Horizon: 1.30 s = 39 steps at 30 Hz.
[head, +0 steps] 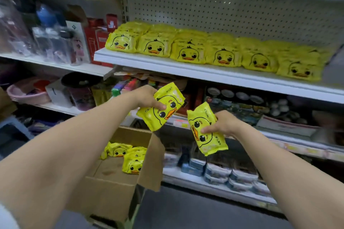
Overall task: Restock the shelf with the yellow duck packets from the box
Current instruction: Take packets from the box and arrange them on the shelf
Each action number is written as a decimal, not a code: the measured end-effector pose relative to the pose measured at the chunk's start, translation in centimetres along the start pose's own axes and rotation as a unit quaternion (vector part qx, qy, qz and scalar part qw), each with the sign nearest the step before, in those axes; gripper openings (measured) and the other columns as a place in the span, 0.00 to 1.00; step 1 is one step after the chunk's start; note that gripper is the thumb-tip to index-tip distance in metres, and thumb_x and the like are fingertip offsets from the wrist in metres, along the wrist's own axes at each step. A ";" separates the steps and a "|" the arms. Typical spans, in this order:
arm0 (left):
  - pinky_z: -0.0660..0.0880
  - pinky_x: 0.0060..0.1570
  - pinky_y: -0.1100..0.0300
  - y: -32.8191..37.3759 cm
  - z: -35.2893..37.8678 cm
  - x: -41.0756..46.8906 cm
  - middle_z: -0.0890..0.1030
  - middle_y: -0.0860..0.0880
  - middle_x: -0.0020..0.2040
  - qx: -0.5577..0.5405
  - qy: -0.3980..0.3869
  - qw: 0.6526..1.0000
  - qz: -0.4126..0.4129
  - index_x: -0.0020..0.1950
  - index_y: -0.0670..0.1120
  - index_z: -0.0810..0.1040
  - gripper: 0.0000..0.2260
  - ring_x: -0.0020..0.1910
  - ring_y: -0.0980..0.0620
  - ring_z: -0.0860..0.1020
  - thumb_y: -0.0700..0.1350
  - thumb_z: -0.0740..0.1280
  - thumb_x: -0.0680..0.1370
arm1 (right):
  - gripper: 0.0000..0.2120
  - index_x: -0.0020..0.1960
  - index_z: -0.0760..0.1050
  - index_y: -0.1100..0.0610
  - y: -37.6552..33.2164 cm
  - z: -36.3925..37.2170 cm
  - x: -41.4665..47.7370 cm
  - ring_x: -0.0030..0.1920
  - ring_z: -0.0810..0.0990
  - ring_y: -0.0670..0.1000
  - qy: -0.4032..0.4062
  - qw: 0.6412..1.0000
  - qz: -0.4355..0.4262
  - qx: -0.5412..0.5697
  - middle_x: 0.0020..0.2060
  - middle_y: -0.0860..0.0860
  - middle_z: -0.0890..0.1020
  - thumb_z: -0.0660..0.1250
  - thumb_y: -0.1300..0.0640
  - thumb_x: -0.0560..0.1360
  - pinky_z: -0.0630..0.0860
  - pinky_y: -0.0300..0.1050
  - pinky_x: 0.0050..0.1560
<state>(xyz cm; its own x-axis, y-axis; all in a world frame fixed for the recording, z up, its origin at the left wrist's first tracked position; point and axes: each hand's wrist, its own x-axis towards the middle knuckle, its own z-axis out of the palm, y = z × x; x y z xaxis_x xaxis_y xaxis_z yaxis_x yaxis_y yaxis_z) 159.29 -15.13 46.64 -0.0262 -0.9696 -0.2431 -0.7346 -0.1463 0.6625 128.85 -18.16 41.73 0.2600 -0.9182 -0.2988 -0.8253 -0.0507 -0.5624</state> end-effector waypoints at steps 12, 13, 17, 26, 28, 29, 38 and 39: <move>0.81 0.51 0.47 17.3 4.9 4.9 0.86 0.48 0.47 0.054 -0.075 0.988 0.127 0.55 0.45 0.81 0.20 0.45 0.47 0.85 0.50 0.80 0.67 | 0.15 0.45 0.83 0.56 9.7 -12.2 -7.5 0.42 0.86 0.52 0.125 0.988 0.046 0.083 0.40 0.50 0.87 0.83 0.53 0.63 0.83 0.54 0.52; 0.81 0.52 0.48 18.5 5.1 5.5 0.85 0.48 0.48 0.066 -0.077 0.985 0.139 0.55 0.45 0.81 0.20 0.45 0.48 0.84 0.50 0.80 0.67 | 0.14 0.45 0.82 0.56 10.2 -13.0 -7.7 0.42 0.87 0.52 0.132 0.986 0.045 0.096 0.40 0.50 0.87 0.83 0.54 0.64 0.83 0.54 0.51; 0.79 0.54 0.50 22.9 5.2 8.8 0.85 0.50 0.47 0.085 -0.087 0.978 0.170 0.53 0.47 0.81 0.17 0.46 0.49 0.84 0.50 0.79 0.67 | 0.17 0.48 0.83 0.54 11.1 -16.3 -7.4 0.43 0.86 0.50 0.146 0.985 0.038 0.083 0.41 0.49 0.87 0.82 0.50 0.64 0.83 0.54 0.52; 0.79 0.43 0.58 32.4 6.5 17.0 0.85 0.51 0.44 0.112 -0.104 0.949 0.275 0.49 0.48 0.82 0.14 0.41 0.52 0.84 0.51 0.79 0.68 | 0.46 0.56 0.80 0.55 14.0 -23.1 -5.0 0.48 0.85 0.52 0.195 0.974 0.102 0.057 0.49 0.50 0.85 0.79 0.28 0.47 0.81 0.54 0.54; 0.79 0.45 0.58 34.4 6.9 18.9 0.86 0.50 0.45 0.108 -0.117 0.944 0.289 0.48 0.48 0.82 0.14 0.41 0.52 0.84 0.52 0.79 0.68 | 0.39 0.53 0.81 0.56 14.6 -24.5 -4.8 0.46 0.85 0.52 0.206 0.970 0.110 0.062 0.45 0.49 0.86 0.80 0.31 0.51 0.81 0.54 0.54; 0.78 0.44 0.58 35.2 7.3 19.8 0.86 0.50 0.46 0.107 -0.120 0.941 0.296 0.49 0.48 0.82 0.14 0.42 0.52 0.84 0.52 0.79 0.68 | 0.32 0.50 0.82 0.55 15.0 -25.1 -4.8 0.44 0.85 0.51 0.210 0.969 0.110 0.065 0.43 0.49 0.86 0.81 0.36 0.56 0.81 0.54 0.53; 0.66 0.69 0.52 40.3 10.8 25.1 0.70 0.49 0.73 0.100 -0.171 0.938 0.283 0.74 0.47 0.66 0.45 0.69 0.47 0.70 0.61 0.78 0.62 | 0.17 0.44 0.84 0.54 20.8 -29.9 -3.7 0.41 0.86 0.53 0.265 0.953 0.121 0.084 0.39 0.50 0.87 0.81 0.45 0.63 0.83 0.55 0.48; 0.64 0.71 0.52 40.8 11.2 25.0 0.69 0.50 0.73 0.100 -0.173 0.937 0.287 0.74 0.48 0.66 0.43 0.70 0.48 0.68 0.60 0.78 0.64 | 0.13 0.43 0.84 0.54 21.4 -30.5 -3.6 0.40 0.86 0.48 0.273 0.951 0.109 0.093 0.38 0.48 0.87 0.81 0.48 0.65 0.83 0.50 0.46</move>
<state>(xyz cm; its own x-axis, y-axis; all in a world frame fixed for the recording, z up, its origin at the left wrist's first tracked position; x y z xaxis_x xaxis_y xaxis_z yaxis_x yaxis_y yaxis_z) 121.09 -43.09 59.64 -0.6484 -0.7510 -0.1249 -0.6433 0.4527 0.6175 94.96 -27.89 54.28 -0.2491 -0.9685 -0.0071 -0.7141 0.1887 -0.6741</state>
